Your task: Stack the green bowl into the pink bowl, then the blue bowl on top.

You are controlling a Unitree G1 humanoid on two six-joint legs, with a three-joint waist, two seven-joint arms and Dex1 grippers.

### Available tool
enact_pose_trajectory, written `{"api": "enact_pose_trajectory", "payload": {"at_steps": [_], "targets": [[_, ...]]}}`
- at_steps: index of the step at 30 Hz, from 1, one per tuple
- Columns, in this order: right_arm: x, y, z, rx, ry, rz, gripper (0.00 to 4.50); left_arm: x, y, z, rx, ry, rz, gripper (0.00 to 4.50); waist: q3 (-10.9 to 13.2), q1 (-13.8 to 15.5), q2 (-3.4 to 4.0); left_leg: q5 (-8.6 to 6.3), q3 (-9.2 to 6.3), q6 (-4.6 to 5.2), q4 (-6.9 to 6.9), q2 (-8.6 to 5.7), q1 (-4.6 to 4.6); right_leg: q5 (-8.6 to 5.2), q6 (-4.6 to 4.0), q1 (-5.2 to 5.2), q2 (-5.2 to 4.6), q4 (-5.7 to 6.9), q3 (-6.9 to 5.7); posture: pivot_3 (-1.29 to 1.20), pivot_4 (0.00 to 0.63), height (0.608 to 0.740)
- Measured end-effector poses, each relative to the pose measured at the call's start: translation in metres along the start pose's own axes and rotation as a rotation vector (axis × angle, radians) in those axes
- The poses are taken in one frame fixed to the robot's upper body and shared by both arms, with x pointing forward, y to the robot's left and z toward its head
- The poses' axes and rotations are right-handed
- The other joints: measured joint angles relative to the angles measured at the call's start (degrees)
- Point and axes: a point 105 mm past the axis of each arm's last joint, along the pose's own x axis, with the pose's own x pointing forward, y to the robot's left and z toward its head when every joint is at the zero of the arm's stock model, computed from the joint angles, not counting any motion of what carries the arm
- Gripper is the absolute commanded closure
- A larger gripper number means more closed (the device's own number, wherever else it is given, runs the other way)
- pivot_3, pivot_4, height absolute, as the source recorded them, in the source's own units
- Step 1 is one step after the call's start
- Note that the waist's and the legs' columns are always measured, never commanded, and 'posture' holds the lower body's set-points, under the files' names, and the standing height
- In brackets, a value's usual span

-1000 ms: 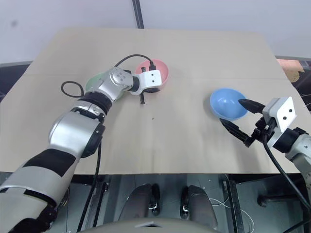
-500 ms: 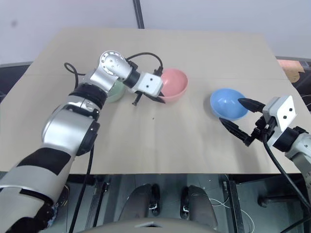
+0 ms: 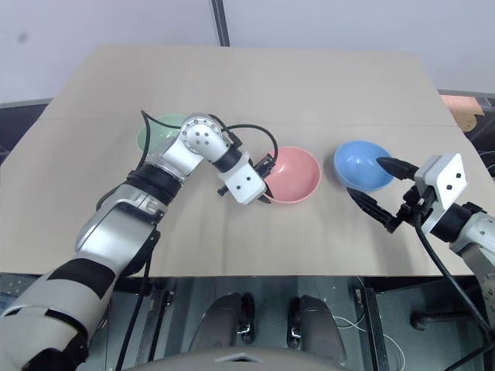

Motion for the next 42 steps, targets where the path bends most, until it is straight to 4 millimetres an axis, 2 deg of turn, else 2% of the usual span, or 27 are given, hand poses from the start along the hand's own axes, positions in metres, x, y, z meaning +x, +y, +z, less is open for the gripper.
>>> {"api": "enact_pose_trajectory", "payload": {"at_steps": [3, 5, 9, 10, 12, 15, 20, 24, 30, 34, 36, 39, 42], "targets": [[0.000, 0.000, 0.000, -0.001, -0.001, -0.001, 0.00, 0.005, -0.006, 0.002, 0.025, 0.001, -0.031, 4.46, 0.0, 0.0, 0.00, 0.00, 0.00, 0.00, 0.00, 0.01, 0.00, 0.00, 0.00, 0.00, 0.02, 0.00, 0.00, 0.00, 0.150, 0.740], [0.000, 0.001, 0.000, -0.002, 0.001, 0.000, 0.00, 0.007, -0.008, 0.003, 0.017, -0.015, -0.030, 3.70, 0.0, 0.0, 0.00, 0.00, 0.00, 0.00, 0.00, 0.02, 0.00, 0.00, 0.00, -0.01, 0.03, 0.00, 0.00, 0.00, 0.150, 0.740], [0.000, 0.003, 0.001, -0.004, -0.001, 0.004, 0.00, 0.005, -0.006, 0.007, 0.029, -0.037, -0.012, 2.64, 0.0, 0.0, 0.00, 0.00, -0.01, 0.01, 0.01, 0.01, 0.00, 0.00, 0.00, 0.00, 0.01, -0.01, 0.00, 0.00, 0.150, 0.740], [0.000, 0.003, 0.000, -0.002, -0.003, 0.002, 0.00, 0.005, -0.006, 0.008, 0.032, -0.043, -0.011, 1.98, 0.0, 0.0, 0.00, -0.01, -0.01, 0.01, 0.01, 0.01, 0.00, 0.00, 0.00, 0.01, 0.00, -0.01, 0.00, 0.00, 0.150, 0.740], [0.000, 0.003, 0.000, -0.001, -0.003, -0.001, 0.00, 0.006, -0.006, 0.009, 0.031, -0.050, -0.011, 0.99, 0.0, 0.0, 0.00, -0.01, -0.01, 0.01, 0.01, 0.01, 0.00, 0.00, 0.00, 0.00, 0.02, -0.01, 0.00, 0.00, 0.150, 0.740], [0.000, 0.003, 0.000, -0.001, -0.003, -0.005, 0.00, 0.007, -0.004, 0.011, 0.031, -0.063, -0.005, 0.06, 0.0, 0.0, 0.00, 0.00, -0.01, 0.01, 0.01, 0.01, 0.00, 0.00, 0.00, 0.01, 0.02, -0.01, 0.00, 0.00, 0.150, 0.740], [0.000, 0.003, 0.000, -0.001, -0.003, -0.005, 0.00, 0.007, -0.001, 0.012, 0.030, -0.067, 0.005, 0.06, 0.0, 0.0, 0.00, 0.00, -0.01, 0.01, 0.02, 0.01, 0.00, 0.00, 0.00, 0.00, 0.03, -0.01, 0.00, 0.00, 0.150, 0.740], [0.000, 0.003, 0.000, 0.000, -0.003, -0.001, 0.00, -0.004, 0.006, 0.011, -0.035, -0.093, 0.061, 0.06, 0.0, 0.0, 0.00, 0.00, -0.02, 0.01, 0.02, 0.02, 0.00, 0.00, 0.00, 0.00, 0.03, -0.01, 0.00, 0.00, 0.150, 0.740], [0.003, 0.005, 0.000, -0.002, -0.003, 0.018, 0.00, -0.044, 0.036, 0.012, -0.272, -0.231, 0.342, 0.06, 0.0, 0.0, 0.00, 0.00, -0.03, 0.00, 0.02, 0.02, -0.01, 0.00, 0.00, 0.00, 0.03, -0.01, 0.00, 0.00, 0.150, 0.740], [0.004, 0.002, -0.001, -0.001, 0.000, 0.016, 0.00, -0.065, 0.044, 0.014, -0.389, -0.330, 0.531, 0.06, 0.0, -0.2, 0.01, 0.02, -0.01, -0.03, 0.02, 0.03, 0.02, 0.00, 0.00, 0.01, 0.02, 0.01, 0.04, 0.00, 0.150, 0.740], [0.006, 0.001, -0.002, 0.004, 0.002, 0.019, 0.00, -0.072, 0.036, 0.005, -0.483, -0.340, 0.604, 0.06, 0.0, -0.3, 0.02, 0.02, 0.02, -0.04, 0.02, 0.05, 0.07, 0.00, 0.00, 0.01, 0.04, 0.05, 0.08, 0.00, 0.150, 0.740], [0.008, 0.003, -0.004, 0.007, 0.005, 0.032, 0.00, -0.082, 0.013, -0.019, -0.637, -0.290, 0.696, 0.06, 0.0, -0.5, 0.02, 0.03, 0.03, -0.04, 0.02, 0.08, 0.12, 0.00, 0.00, 0.00, 0.05, 0.15, 0.09, 0.00, 0.150, 0.740], [0.011, 0.003, 0.000, 0.001, -0.008, 0.054, 0.00, -0.092, -0.027, -0.048, -0.755, -0.114, 0.753, 0.06, 0.0, -0.6, 0.02, 0.03, 0.04, -0.05, 0.02, 0.08, 0.13, 0.00, 0.00, 0.00, 0.04, 0.17, 0.10, 0.00, 0.150, 0.740]]}}
